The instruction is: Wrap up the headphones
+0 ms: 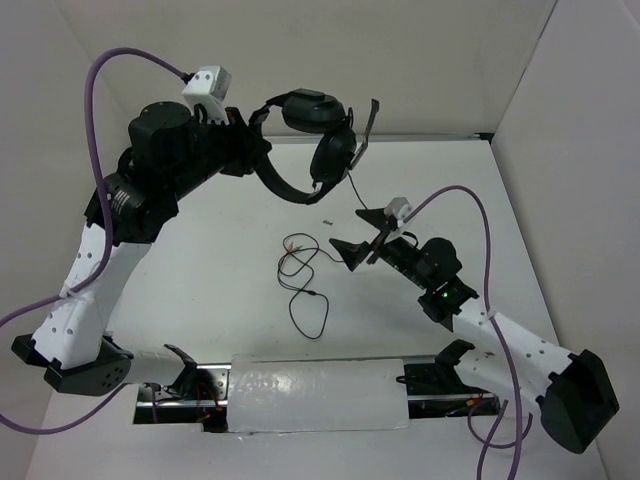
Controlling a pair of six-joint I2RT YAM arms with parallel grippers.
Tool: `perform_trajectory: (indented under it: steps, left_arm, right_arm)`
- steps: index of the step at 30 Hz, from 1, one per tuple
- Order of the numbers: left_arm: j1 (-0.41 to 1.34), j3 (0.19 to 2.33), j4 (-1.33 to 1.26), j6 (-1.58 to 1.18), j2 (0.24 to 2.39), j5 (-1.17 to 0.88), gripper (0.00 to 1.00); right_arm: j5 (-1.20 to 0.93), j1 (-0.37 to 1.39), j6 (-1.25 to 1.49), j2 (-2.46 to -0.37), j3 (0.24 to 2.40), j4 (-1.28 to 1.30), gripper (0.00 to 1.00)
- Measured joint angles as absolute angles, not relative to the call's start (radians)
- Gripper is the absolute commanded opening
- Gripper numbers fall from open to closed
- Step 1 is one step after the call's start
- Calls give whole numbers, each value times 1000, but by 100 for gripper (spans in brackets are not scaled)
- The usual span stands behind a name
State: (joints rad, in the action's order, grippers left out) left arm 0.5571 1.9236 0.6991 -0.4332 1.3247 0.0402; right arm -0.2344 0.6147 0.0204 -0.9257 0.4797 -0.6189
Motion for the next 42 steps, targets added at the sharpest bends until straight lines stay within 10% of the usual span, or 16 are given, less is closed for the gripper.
perform_trajectory:
  steps: [13,29,33,36,42]
  left_arm:
    - [554,1879,702,-451,1346,81,0]
    - [550,1861,674,-441,1348,49,0]
    - [546,1890,677,-424,1364,32,0]
    - [545,1896,672,-420,1366,17,0]
    - [544,1901,660,-433,1388,64,0]
  right_arm:
    - [-229,547,-71,-855,487,-486,100]
    - [-415,367,-62,-1439,783,-530,92]
    - [-475,377,-6,-1527,756,-573,55]
    - [-523,388,42,-1552,719,-591,0]
    - [-520,454,109,-1372,586,-535,0]
